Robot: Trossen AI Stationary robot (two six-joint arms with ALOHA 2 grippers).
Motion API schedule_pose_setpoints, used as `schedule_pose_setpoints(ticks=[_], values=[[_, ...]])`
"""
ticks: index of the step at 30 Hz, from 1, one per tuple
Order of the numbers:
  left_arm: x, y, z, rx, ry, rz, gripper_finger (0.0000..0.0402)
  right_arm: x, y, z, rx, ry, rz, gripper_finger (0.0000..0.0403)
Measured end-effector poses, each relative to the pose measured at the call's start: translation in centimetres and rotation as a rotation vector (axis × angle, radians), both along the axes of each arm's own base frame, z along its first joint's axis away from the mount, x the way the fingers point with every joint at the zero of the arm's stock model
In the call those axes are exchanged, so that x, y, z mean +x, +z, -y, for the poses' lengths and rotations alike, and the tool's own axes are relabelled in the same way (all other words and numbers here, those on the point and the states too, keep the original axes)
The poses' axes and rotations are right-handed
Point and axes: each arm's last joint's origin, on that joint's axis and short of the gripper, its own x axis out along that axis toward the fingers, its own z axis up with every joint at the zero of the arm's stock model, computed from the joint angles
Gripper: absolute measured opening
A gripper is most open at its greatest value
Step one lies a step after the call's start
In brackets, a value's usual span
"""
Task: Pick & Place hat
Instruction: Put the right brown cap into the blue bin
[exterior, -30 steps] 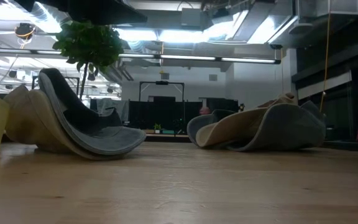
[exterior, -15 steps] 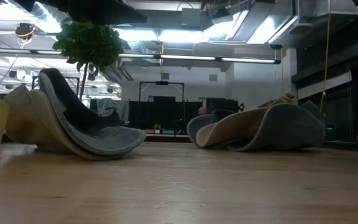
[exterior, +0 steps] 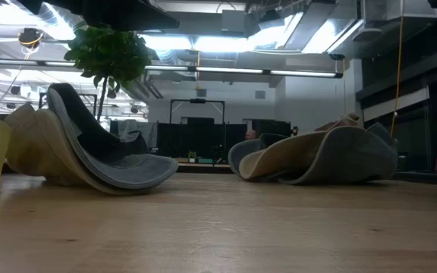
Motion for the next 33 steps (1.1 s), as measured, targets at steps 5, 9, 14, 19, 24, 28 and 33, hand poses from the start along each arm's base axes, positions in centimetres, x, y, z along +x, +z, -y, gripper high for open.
schedule_pose_setpoints(ticks=[5, 9, 14, 19, 24, 28, 33], values=[[0.0, 0.0, 0.0, 0.0, 0.0, 0.0, 0.0125, 0.3, 0.0, 0.2, -0.084, 0.038, 0.086, 0.0226], [0.0, 0.0, 0.0, 0.0, 0.0, 0.0, 0.0125, 1.0, 0.0, 0.7, -0.207, 0.075, 0.204, 0.0229], [0.0, 0.0, 0.0, -0.001, 0.0, 0.0, 0.0125, 2.1, 0.2, 1.6, -0.435, 0.223, 0.377, 0.0223], [0.0, 0.0, 0.0, -0.002, -0.001, 0.001, 0.0125, 3.3, 0.6, 2.7, -0.676, 0.382, 0.476, 0.0218], [0.0, 0.1, 0.0, -0.004, -0.001, 0.008, 0.0125, 4.9, 1.1, 3.7, -0.828, 0.553, 0.54, 0.0218], [0.2, 0.6, 0.2, -0.036, -0.052, 0.074, 0.0125, 6.0, 1.4, 3.9, -0.922, 0.65, 0.569, 0.0218], [1.3, 1.4, 0.6, -0.131, -0.118, 0.143, 0.0115, 7.6, 0.7, 3.7, -1.16, 0.65, 0.52, 0.0218]])
